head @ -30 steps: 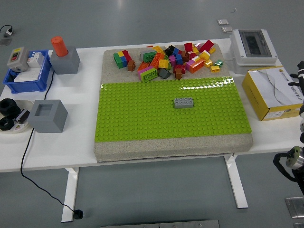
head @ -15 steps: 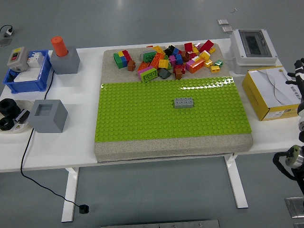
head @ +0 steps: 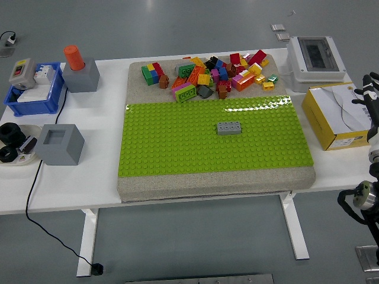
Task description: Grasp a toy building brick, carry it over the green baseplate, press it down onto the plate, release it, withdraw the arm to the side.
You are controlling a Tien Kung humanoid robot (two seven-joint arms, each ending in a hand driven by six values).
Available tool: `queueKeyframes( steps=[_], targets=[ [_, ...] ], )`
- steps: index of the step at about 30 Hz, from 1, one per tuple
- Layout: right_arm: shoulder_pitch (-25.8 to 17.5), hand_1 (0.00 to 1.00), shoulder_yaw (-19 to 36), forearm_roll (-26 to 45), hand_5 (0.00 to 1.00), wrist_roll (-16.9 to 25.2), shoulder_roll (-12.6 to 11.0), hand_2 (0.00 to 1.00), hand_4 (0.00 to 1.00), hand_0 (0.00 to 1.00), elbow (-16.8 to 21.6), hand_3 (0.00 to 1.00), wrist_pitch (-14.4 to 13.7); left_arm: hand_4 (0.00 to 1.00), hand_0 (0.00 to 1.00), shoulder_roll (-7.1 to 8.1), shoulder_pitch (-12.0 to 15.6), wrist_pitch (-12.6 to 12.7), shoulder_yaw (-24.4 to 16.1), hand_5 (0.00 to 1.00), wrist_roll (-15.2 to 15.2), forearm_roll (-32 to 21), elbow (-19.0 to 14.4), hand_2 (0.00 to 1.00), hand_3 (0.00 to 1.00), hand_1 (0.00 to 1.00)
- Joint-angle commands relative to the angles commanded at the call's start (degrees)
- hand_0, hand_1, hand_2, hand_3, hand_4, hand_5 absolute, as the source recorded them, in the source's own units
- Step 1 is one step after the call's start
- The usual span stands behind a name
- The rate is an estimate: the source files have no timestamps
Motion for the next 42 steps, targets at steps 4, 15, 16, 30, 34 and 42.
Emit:
queueKeyframes(
  steps=[4, 15, 16, 30, 34, 42],
  targets=[
    [0.0, 0.524, -0.23, -0.03, 0.42, 0.07, -0.22, 0.654, 0.757, 0.405, 0.01, 0.634, -0.02, 0.641, 0.661, 0.31, 1.02, -0.12, 2.09, 0.257, -0.18, -2.36, 0.0, 0.591, 0.672, 0.605],
    [0.0, 0.526, -1.45, -0.32, 0.427, -0.04, -0.3, 0.656, 0.774, 0.406, -0.07, 0.632, -0.03, 0.805, 0.666, 1.04, 9.85, -8.24, 22.88, 0.579, -2.86, -23.75, -0.02, 0.711, 0.781, 0.641],
    [-0.03, 0.526, -1.6, -0.33, 0.427, -0.05, -0.28, 0.656, 0.774, 0.406, -0.11, 0.632, -0.03, 0.805, 0.666, 0.8, 10.0, -8.63, 24.74, 0.579, -2.01, -25.7, -0.01, 0.711, 0.781, 0.641],
    [0.19, 0.536, -2.44, -4.88, 0.444, -0.14, 0.18, 0.661, 0.787, 0.418, 0.38, 0.63, -0.94, 0.912, 0.673, -2.08, 7.83, -7.28, 8.82, 0.833, 9.5, -20.23, 0.0, 0.676, 0.779, 0.64],
    [0.25, 0.536, -2.69, -8.67, 0.444, -0.3, 0.29, 0.661, 0.787, 0.418, 0.68, 0.63, -1.56, 0.912, 0.673, -2.14, 7.55, -7.31, 3.7, 0.833, 9.17, -15.11, 0.0, 0.676, 0.779, 0.64],
    [0.28, 0.527, -3.1, -11.17, 0.445, -0.51, 0.3, 0.66, 0.786, 0.419, 0.64, 0.63, -1.88, 0.998, 0.747, -1.95, 7.12, -10.17, -2.79, 0.904, 10.24, -9.07, 0.0, 0.684, 0.768, 0.681]
  ],
)
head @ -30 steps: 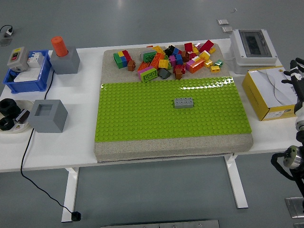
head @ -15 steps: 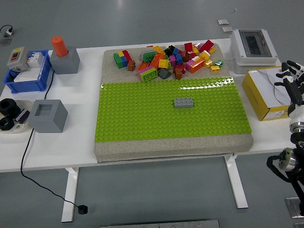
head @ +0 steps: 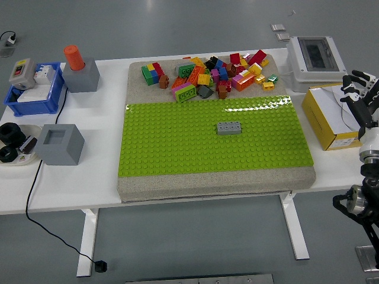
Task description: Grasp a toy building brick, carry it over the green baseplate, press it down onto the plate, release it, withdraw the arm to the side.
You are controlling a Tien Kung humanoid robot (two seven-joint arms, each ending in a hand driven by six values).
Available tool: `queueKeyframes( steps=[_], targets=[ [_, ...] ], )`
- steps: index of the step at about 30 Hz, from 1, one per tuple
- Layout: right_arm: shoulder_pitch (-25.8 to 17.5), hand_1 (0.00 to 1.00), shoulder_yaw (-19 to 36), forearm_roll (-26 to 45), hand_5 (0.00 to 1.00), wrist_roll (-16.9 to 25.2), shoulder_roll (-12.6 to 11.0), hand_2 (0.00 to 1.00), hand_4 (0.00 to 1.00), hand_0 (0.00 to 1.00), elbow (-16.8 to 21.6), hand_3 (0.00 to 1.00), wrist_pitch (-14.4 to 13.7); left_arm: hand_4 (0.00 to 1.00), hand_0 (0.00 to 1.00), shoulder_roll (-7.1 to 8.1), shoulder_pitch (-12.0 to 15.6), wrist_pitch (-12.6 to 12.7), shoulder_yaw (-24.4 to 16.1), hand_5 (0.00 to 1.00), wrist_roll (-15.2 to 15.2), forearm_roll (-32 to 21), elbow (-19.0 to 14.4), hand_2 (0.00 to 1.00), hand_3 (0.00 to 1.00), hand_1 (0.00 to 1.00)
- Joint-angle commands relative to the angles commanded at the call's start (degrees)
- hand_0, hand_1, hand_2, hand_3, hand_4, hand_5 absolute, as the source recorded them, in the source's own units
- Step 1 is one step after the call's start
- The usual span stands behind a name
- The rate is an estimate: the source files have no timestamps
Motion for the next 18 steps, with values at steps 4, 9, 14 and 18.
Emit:
queueKeyframes(
  steps=[4, 9, 14, 18],
  targets=[
    [0.17, 0.527, -0.54, -0.31, 0.445, -0.05, 0.22, 0.66, 0.786, 0.419, -0.05, 0.63, 0.01, 0.998, 0.747, -0.1, -0.15, -0.36, -0.86, 0.904, 0.25, 0.72, 0.0, 0.684, 0.768, 0.681],
    [0.06, 0.526, -0.97, -0.41, 0.447, -0.14, 0.25, 0.659, 0.787, 0.421, -0.16, 0.629, 0.05, 0.992, 0.729, -0.28, -0.37, -0.32, 0.27, 0.877, -0.05, -1.55, 0.0, 0.71, 0.767, 0.704],
    [-0.13, 0.525, -1.09, -1.01, 0.446, -0.18, 0.26, 0.659, 0.787, 0.422, -0.09, 0.626, 0.02, 0.998, 0.724, -0.45, -0.58, -0.03, 1.19, 0.876, -0.18, -2.98, 0.0, 0.71, 0.766, 0.708],
    [-0.29, 0.525, -0.79, -2.53, 0.447, -0.26, 0.33, 0.658, 0.781, 0.42, -0.02, 0.626, -0.23, 0.998, 0.726, -0.46, -1.01, -0.26, 0.56, 0.892, 0.35, -1.85, 0.0, 0.709, 0.767, 0.71]
  ],
)
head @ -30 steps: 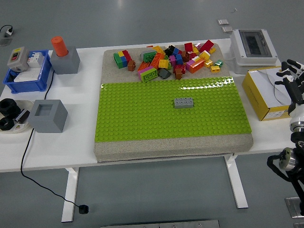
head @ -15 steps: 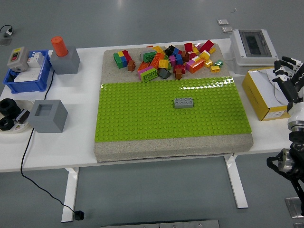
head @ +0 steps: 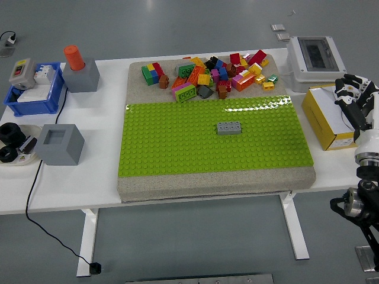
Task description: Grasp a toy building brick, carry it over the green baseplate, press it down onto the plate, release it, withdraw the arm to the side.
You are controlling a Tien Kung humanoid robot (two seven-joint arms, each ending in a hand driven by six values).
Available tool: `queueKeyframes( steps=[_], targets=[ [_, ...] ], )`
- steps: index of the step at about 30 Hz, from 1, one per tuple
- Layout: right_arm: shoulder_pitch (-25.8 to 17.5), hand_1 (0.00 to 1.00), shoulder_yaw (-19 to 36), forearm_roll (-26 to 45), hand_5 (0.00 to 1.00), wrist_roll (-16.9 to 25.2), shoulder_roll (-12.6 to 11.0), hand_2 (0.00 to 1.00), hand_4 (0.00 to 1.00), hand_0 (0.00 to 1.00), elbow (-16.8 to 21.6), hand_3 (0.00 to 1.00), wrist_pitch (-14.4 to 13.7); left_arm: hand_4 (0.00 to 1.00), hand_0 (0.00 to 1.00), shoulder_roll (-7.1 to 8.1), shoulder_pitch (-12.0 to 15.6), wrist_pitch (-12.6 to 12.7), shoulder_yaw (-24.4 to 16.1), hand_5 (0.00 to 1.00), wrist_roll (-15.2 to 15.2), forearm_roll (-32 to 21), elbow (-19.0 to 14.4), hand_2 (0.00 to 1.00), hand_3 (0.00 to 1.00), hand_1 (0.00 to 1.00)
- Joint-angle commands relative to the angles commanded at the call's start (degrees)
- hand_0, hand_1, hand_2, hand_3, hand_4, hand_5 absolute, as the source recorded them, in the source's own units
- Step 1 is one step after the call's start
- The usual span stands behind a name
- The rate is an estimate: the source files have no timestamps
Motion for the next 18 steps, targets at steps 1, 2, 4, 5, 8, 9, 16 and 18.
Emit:
queueKeyframes(
  steps=[1, 2, 4, 5, 8, 9, 16, 18],
  targets=[
    [-0.04, 0.525, 0.12, -0.4, 0.447, -0.05, 0.02, 0.658, 0.781, 0.42, -0.02, 0.626, -0.09, 0.998, 0.726, 0.04, -0.16, -0.03, -0.17, 0.892, 0.24, 0.44, 0.0, 0.709, 0.767, 0.71],
    [-0.09, 0.525, 0.25, -0.82, 0.447, -0.12, 0.04, 0.658, 0.781, 0.42, -0.06, 0.626, -0.16, 0.998, 0.726, 0.09, -0.34, 0.02, -0.26, 0.892, 0.55, 0.89, 0.0, 0.709, 0.767, 0.71],
    [-0.14, 0.525, 0.41, -1.53, 0.447, -0.29, 0.07, 0.658, 0.781, 0.42, -0.2, 0.626, -0.3, 0.998, 0.726, 0.17, -0.59, 0.31, -0.17, 0.892, 1.14, 1.47, 0.0, 0.709, 0.767, 0.71],
    [-0.14, 0.529, 0.52, -2.14, 0.445, -0.42, 0.09, 0.658, 0.772, 0.419, -0.32, 0.627, -0.41, 0.998, 0.729, 0.23, -0.77, 0.69, -0.01, 0.891, 1.76, 1.89, 0.0, 0.696, 0.735, 0.71],
    [-0.06, 0.529, 0.72, -3.31, 0.445, -0.67, 0.2, 0.658, 0.772, 0.419, -0.52, 0.627, -0.59, 0.998, 0.729, 0.38, -1.13, 1.61, 0.31, 0.891, 3.45, 2.96, 0.0, 0.696, 0.735, 0.71],
    [-0.03, 0.529, 0.76, -3.62, 0.445, -0.74, 0.25, 0.658, 0.772, 0.419, -0.58, 0.627, -0.63, 0.998, 0.729, 0.42, -1.29, 1.77, 0.38, 0.891, 4.22, 3.44, 0.0, 0.696, 0.735, 0.71],
    [-0.13, 0.528, 0.78, -4.85, 0.443, -1.23, 0.51, 0.658, 0.765, 0.418, -1.08, 0.628, -0.89, 0.998, 0.748, 0.44, -1.93, 3.36, 1.2, 0.894, 8.81, 4.53, 0.0, 0.709, 0.692, 0.737],
    [-0.11, 0.528, 0.78, -5.54, 0.443, -1.53, 0.52, 0.658, 0.765, 0.418, -1.28, 0.628, -0.96, 0.998, 0.748, 0.47, -2.02, 4.42, 2.34, 0.894, 9.95, 3.28, 0.0, 0.709, 0.692, 0.737]
  ],
)
